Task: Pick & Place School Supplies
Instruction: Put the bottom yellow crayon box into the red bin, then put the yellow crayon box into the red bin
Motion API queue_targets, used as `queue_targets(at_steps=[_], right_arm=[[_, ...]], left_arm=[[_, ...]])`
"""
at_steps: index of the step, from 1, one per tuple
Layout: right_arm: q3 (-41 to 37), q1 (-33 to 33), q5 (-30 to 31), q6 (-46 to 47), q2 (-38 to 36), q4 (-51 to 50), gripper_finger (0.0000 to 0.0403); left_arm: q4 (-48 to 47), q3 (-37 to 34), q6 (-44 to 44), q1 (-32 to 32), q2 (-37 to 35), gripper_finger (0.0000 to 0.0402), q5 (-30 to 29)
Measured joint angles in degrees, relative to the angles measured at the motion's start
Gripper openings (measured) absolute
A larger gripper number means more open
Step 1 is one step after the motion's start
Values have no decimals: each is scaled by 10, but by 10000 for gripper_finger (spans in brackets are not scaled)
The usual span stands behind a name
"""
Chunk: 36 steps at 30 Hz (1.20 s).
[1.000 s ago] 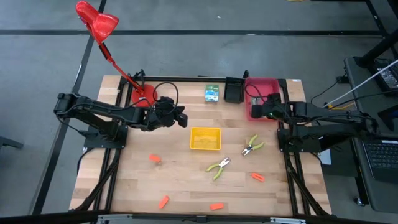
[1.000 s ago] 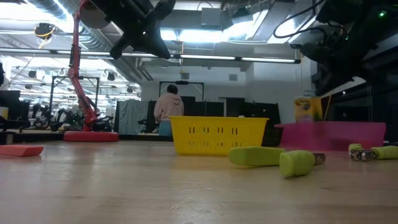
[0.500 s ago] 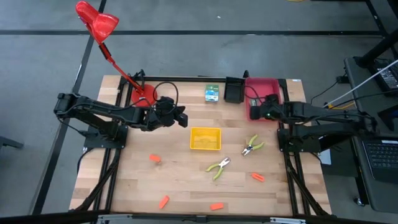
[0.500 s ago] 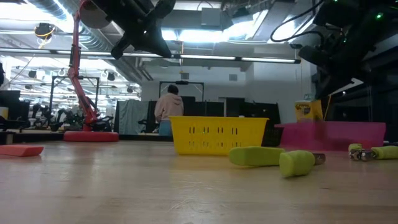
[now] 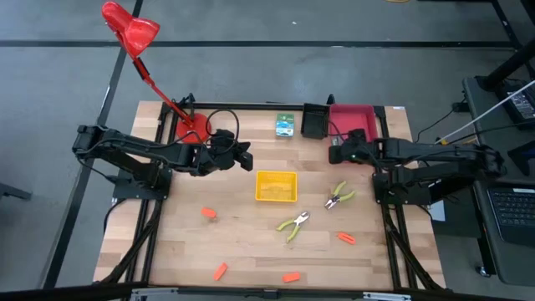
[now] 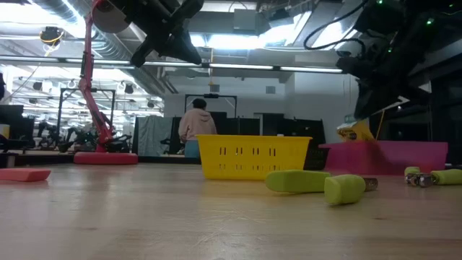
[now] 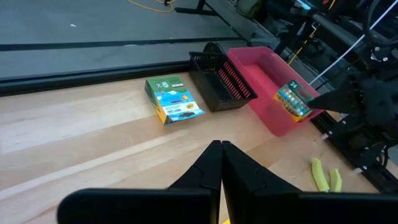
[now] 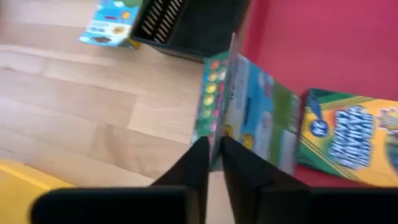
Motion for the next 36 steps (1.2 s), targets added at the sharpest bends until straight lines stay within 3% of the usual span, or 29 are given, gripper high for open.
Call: queue_targets(at_steps=[5, 10, 18, 26, 31, 36], right_arm=[[0, 4, 15, 15, 11, 32, 101], [0, 4, 19, 10, 12, 75, 119], [0, 4, 12, -7, 14, 115, 99], [1, 4, -14, -16, 73, 118, 77], [1, 3, -1, 0, 85, 57, 76], [1, 4, 36, 36, 49, -28, 76]], left_arm=[[2, 0, 0, -2, 0, 2, 4], [3, 0, 0, -5, 0, 2, 4], [4, 0, 0, -5, 0, 2, 3], [10, 0, 9, -4, 0, 2, 0], [23, 0, 15, -4, 0, 2, 0], [26, 0, 15, -4, 0, 2, 3]])
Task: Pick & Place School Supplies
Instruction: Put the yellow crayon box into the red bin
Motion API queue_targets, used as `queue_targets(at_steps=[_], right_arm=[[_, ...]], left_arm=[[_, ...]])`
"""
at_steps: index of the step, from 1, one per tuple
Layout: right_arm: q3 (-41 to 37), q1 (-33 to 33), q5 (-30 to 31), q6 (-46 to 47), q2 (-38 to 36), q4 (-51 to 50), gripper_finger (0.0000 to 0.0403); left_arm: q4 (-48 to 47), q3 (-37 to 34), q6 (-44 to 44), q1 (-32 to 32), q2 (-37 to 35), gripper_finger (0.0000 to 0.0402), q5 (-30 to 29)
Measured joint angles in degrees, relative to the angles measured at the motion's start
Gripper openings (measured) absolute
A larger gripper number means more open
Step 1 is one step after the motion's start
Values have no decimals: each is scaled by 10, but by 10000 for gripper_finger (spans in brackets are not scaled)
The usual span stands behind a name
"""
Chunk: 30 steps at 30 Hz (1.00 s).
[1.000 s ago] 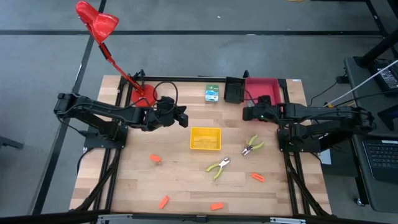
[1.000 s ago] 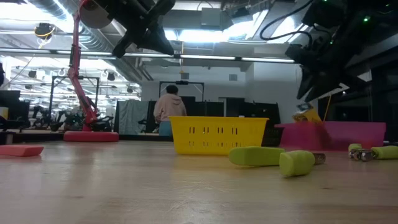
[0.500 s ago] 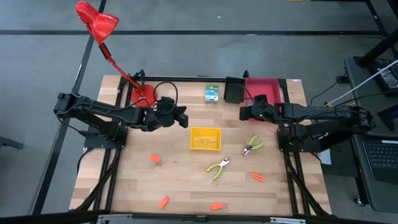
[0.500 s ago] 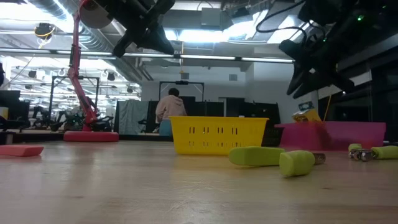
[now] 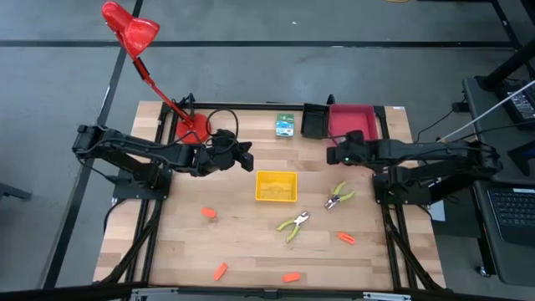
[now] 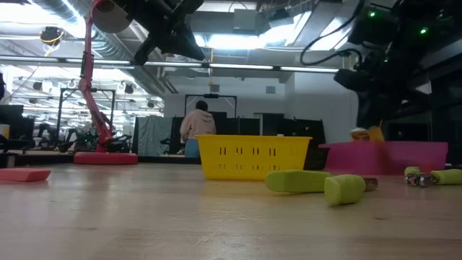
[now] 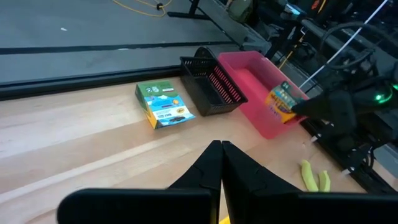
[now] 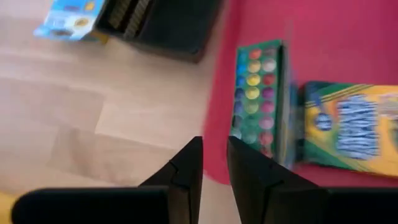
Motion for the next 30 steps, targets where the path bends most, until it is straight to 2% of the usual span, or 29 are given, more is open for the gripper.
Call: queue_targets(at_steps=[5, 11, 16, 22, 24, 30], right_arm=[[0, 4, 37, 38, -65, -65, 76], [1, 4, 38, 88, -118, -183, 76], [14, 20, 67, 64, -147, -120, 76], [47, 20, 74, -85, -128, 61, 76], [55, 6, 47, -134, -106, 121, 76], [59, -47, -140, -232, -29, 253, 76]], left_arm=[[0, 0, 0, 0, 0, 2, 1], [0, 0, 0, 0, 0, 2, 1], [-1, 0, 0, 0, 0, 2, 1], [-1, 0, 0, 1, 0, 2, -9], [-1, 0, 1, 5, 0, 2, -7], [-1, 0, 4, 45, 0, 4, 69]])
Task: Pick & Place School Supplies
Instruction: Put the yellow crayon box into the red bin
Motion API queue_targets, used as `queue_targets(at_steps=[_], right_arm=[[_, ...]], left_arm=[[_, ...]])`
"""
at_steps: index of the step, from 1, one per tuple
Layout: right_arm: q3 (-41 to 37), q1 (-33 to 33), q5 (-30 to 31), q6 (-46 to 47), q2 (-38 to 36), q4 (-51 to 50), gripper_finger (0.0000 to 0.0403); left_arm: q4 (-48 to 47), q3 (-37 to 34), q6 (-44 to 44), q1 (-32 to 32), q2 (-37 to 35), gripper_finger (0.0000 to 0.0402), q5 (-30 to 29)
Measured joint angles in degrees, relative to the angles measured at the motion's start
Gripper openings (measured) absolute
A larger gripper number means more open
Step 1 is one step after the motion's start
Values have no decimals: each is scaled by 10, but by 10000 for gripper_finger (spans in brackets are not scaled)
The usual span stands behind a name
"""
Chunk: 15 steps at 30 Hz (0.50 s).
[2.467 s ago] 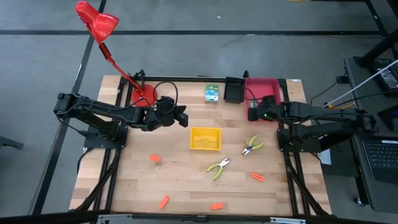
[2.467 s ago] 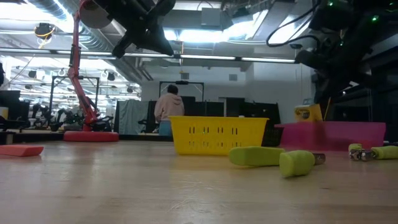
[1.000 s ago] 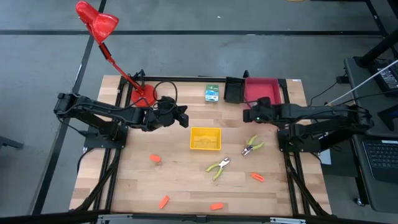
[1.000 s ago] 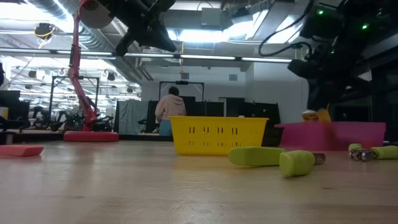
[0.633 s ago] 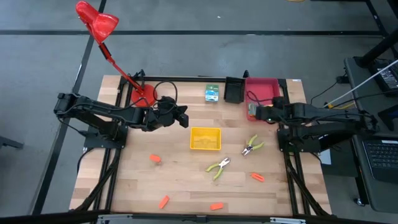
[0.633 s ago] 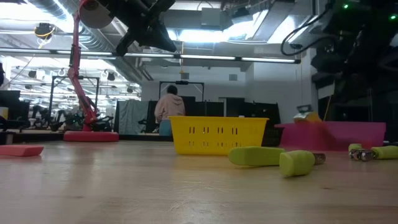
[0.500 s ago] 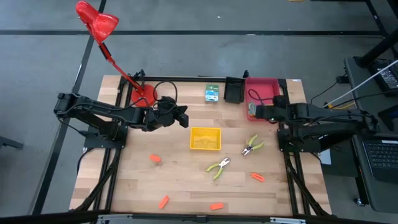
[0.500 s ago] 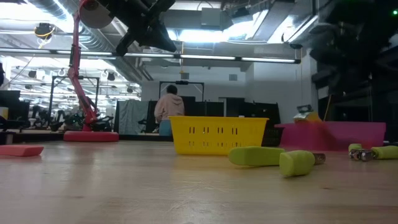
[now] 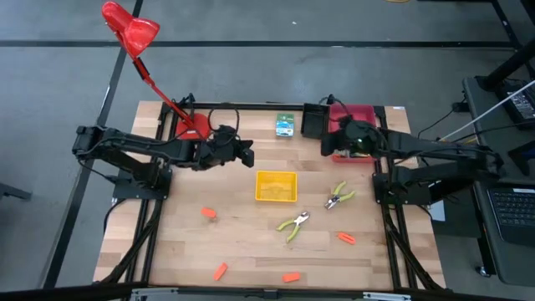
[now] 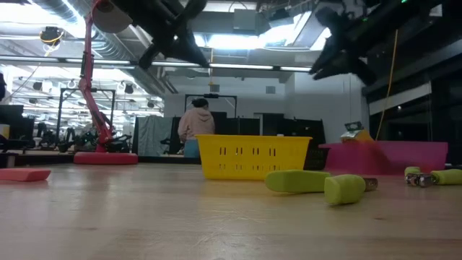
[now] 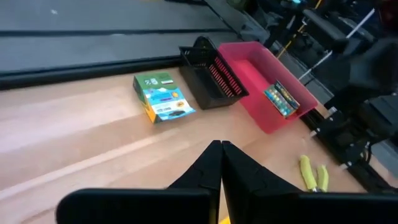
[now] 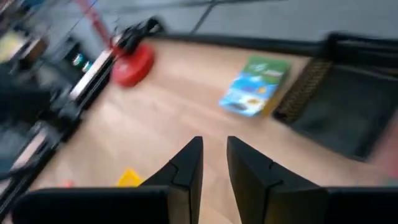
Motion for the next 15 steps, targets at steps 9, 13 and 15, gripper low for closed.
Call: queue_targets(at_steps=[9, 13, 15], right_arm=[[31, -16, -107, -290, 145, 8, 76], [75, -10, -82, -453, 214, 13, 76], [90, -10, -60, -517, 251, 24, 76]], left_arm=[[3, 23, 291, 7, -9, 90, 28], [6, 39, 405, -41, -26, 126, -59], [3, 40, 439, -68, -30, 137, -124]])
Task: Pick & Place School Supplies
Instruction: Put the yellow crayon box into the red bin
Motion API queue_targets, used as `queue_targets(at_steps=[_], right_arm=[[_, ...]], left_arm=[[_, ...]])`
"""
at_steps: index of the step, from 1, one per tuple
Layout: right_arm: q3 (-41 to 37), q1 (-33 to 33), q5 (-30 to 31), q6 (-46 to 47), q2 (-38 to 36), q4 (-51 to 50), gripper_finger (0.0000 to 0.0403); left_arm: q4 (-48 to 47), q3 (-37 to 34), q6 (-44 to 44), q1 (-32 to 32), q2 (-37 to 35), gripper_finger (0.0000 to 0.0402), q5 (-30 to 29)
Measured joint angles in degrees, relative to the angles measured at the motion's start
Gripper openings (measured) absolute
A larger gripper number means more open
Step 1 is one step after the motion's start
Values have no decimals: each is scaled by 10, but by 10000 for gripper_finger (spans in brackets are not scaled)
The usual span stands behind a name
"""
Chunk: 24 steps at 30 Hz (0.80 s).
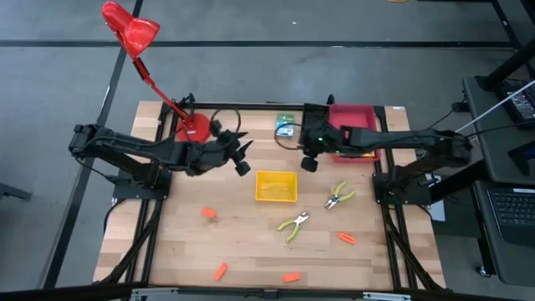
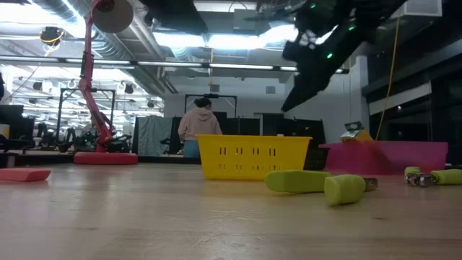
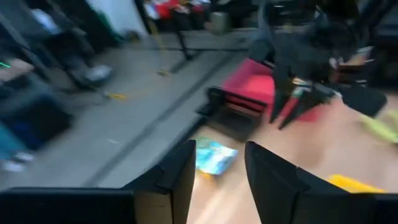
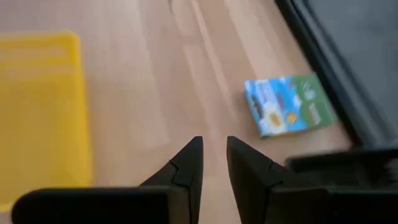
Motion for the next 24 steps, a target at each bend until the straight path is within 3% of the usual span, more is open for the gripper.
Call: queue_targets(at_steps=[4, 8, 15, 24], right_arm=[[20, 0, 73, -71, 69, 37, 76], [28, -2, 108, -127, 121, 102, 76], [31, -15, 103, -136, 195, 165, 84], [31, -35, 139, -129, 230, 189, 154]], left_arm=[[-20, 0, 17, -41, -9, 146, -111], [-39, 0, -7, -70, -9, 144, -151], [-49, 0, -32, -91, -9, 145, -170], [-52, 0, -33, -90, -11, 144, -161]])
